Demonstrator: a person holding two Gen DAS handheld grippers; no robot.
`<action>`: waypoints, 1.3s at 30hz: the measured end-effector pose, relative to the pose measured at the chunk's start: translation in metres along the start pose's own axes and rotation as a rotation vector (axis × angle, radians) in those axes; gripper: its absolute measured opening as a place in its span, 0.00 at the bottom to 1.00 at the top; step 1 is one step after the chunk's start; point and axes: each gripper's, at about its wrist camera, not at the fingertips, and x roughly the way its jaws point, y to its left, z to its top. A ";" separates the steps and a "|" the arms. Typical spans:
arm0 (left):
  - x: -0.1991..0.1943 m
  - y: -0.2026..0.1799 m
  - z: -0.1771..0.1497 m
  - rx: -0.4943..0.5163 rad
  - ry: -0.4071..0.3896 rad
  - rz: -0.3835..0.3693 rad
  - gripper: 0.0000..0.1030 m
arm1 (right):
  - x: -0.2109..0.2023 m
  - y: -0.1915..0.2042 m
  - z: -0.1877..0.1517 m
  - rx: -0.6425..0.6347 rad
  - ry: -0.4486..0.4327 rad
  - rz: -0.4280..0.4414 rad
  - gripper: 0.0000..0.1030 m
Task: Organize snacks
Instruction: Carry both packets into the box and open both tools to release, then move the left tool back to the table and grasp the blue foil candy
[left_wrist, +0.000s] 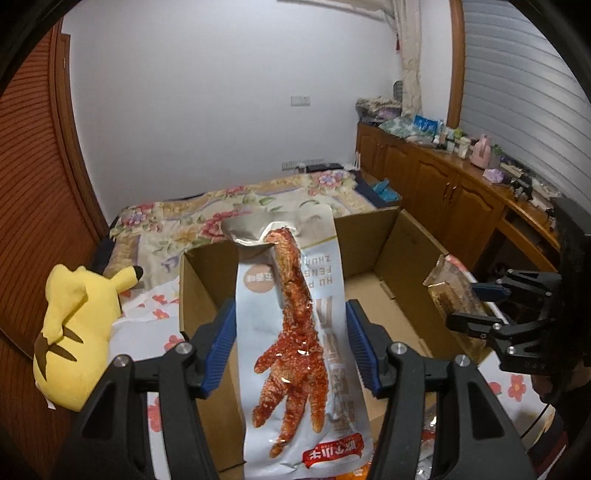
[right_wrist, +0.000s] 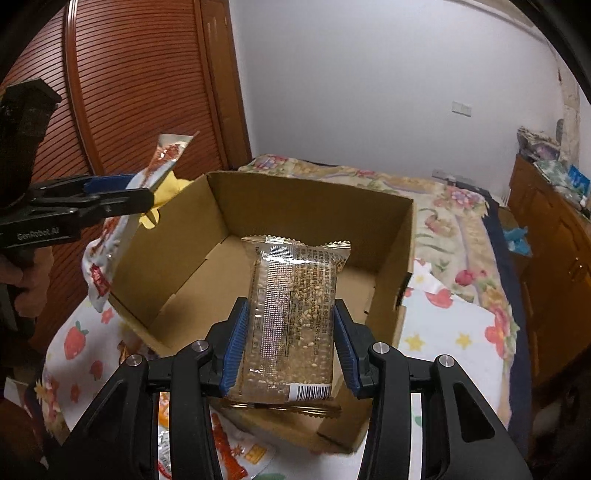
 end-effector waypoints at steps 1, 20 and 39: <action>0.005 -0.002 0.000 0.003 0.010 0.000 0.56 | 0.003 0.000 0.000 -0.003 0.004 0.003 0.43; 0.028 -0.007 0.006 0.010 0.022 0.018 0.65 | 0.003 0.002 -0.009 -0.009 0.015 -0.009 0.58; -0.075 -0.026 -0.052 0.035 -0.051 -0.052 0.66 | -0.079 0.048 -0.056 -0.013 -0.030 -0.013 0.60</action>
